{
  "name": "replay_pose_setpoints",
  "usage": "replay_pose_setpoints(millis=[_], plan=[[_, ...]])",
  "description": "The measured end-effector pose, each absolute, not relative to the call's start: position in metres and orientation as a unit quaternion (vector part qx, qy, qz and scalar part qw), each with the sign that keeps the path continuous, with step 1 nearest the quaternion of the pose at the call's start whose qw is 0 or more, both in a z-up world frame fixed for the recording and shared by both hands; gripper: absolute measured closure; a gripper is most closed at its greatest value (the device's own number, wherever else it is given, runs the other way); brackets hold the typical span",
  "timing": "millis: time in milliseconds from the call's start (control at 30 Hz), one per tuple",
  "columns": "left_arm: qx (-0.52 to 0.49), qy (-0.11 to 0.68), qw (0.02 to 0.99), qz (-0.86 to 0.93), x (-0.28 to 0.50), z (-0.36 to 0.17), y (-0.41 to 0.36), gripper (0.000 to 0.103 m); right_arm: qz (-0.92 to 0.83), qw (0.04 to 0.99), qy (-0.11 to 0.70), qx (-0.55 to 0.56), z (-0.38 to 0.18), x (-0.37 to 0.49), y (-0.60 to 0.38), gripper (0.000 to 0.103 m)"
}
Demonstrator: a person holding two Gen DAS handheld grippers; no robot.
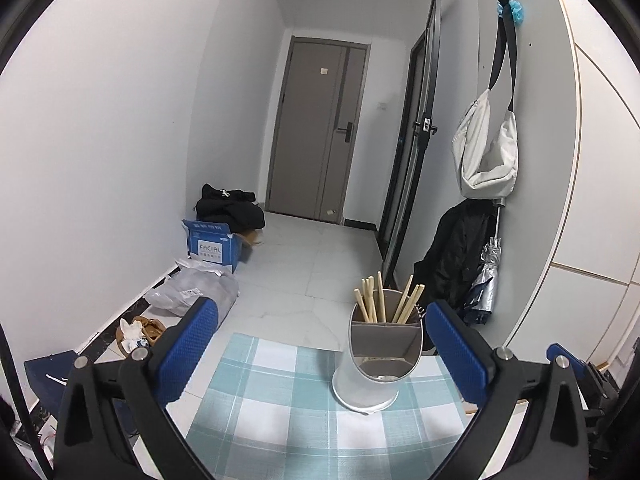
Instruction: Organize utensils
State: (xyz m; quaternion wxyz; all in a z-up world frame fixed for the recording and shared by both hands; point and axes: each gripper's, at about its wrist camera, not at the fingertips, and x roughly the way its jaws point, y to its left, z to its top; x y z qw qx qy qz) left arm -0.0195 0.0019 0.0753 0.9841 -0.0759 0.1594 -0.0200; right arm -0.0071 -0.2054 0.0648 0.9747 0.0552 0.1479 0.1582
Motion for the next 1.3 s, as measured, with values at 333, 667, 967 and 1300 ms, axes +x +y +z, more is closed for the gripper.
replay_pose_setpoints(millis=[333, 667, 967, 1300], plan=[[-0.066, 0.157, 0.985, -0.015, -0.022, 0.058, -0.001, 0.001, 0.146, 0.978, 0.144, 0.046, 0.054, -0.022, -0.205, 0.0], [-0.059, 0.163, 0.985, -0.016, -0.021, 0.053, -0.003, 0.001, 0.137, 0.978, 0.148, 0.055, 0.051, -0.02, -0.207, 0.0], [-0.067, 0.165, 0.984, -0.006, -0.024, 0.053, 0.002, 0.001, 0.134, 0.977, 0.152, 0.065, 0.049, -0.022, -0.211, 0.0], [-0.073, 0.168, 0.983, 0.002, -0.022, 0.054, 0.006, 0.001, 0.129, 0.977, 0.155, 0.066, 0.047, -0.023, -0.215, 0.0]])
